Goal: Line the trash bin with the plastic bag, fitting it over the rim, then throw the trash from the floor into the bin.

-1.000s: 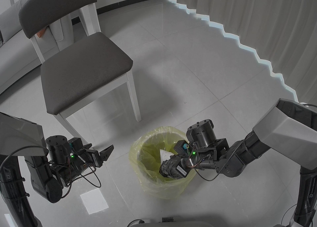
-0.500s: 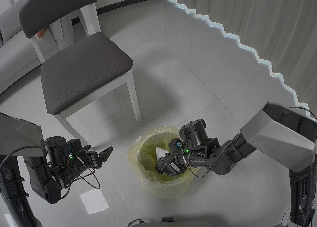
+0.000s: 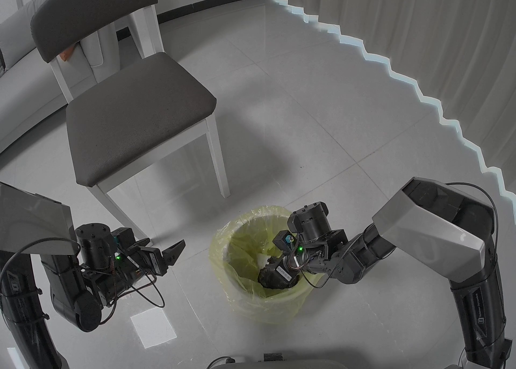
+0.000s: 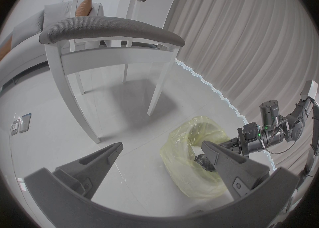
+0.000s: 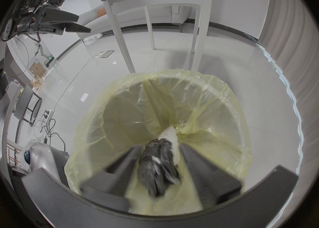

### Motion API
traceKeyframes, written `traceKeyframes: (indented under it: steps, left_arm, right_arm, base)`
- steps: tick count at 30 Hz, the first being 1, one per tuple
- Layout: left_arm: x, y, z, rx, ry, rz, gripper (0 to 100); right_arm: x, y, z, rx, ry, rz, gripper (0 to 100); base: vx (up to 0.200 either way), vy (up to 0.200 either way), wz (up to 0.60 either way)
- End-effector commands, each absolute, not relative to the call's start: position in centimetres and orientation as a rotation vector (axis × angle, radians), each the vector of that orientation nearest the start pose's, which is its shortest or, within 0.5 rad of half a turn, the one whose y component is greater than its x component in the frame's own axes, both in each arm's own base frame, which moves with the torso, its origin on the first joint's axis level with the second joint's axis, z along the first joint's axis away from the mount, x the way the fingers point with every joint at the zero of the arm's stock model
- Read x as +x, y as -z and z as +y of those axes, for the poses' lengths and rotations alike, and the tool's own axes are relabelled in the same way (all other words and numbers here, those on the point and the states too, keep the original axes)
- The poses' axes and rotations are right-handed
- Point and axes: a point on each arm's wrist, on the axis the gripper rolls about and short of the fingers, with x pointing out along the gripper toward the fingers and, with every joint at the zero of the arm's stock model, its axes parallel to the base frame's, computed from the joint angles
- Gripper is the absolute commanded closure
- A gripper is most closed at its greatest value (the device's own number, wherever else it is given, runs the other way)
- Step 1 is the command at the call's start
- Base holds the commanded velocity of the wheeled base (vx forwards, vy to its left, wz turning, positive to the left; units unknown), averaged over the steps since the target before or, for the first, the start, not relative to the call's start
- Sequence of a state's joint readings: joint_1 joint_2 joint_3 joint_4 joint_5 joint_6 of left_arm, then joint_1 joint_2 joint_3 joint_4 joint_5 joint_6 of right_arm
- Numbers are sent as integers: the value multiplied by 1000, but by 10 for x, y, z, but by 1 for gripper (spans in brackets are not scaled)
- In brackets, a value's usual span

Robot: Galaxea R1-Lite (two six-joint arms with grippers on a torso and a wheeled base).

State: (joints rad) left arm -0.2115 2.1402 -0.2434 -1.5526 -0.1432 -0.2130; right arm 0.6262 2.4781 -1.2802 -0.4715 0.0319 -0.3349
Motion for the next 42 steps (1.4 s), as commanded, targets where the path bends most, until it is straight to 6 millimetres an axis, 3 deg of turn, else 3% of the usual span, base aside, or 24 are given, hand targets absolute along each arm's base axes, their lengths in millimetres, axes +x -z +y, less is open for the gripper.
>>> traceKeyframes:
  steps: [1,5,11,12,13,17,18,21,27,34,42]
  left_arm:
    - [267,-29,-62,-197,319,369,0]
    - [265,-30,-62,-196,322,371,0]
    - [263,-29,-66,-194,334,378,0]
    - [263,-28,-68,-193,341,383,0]
    - [263,-28,-69,-192,343,383,0]
    - [264,-20,-75,-186,355,408,0]
    - [264,-20,-75,-186,355,408,0]
    - [264,-20,-75,-185,355,409,0]
    - [262,-20,-74,-185,354,412,0]
    - [263,-18,-76,-183,358,417,0]
    - [263,-19,-76,-182,354,413,0]
  right_arm:
    - [363,23,261,-526,-743,606,0]
    - [362,22,261,-525,-743,605,0]
    - [364,-1,250,-503,-716,572,0]
    - [364,-13,242,-495,-700,558,0]
    - [364,-15,240,-493,-697,558,0]
    - [372,-26,203,-470,-617,581,0]
    - [373,-26,201,-469,-614,583,0]
    - [377,-16,162,-456,-542,647,0]
    - [377,-14,125,-421,-501,687,0]
    - [378,-9,118,-408,-499,663,0]
    - [398,23,123,-409,-500,698,0]
  base:
    - [0,0,0]
    - [0,0,0]
    - [0,0,0]
    - [0,0,0]
    - [0,0,0]
    - [0,0,0]
    - [0,0,0]
    - [0,0,0]
    - [0,0,0]
    - [0,0,0]
    - [0,0,0]
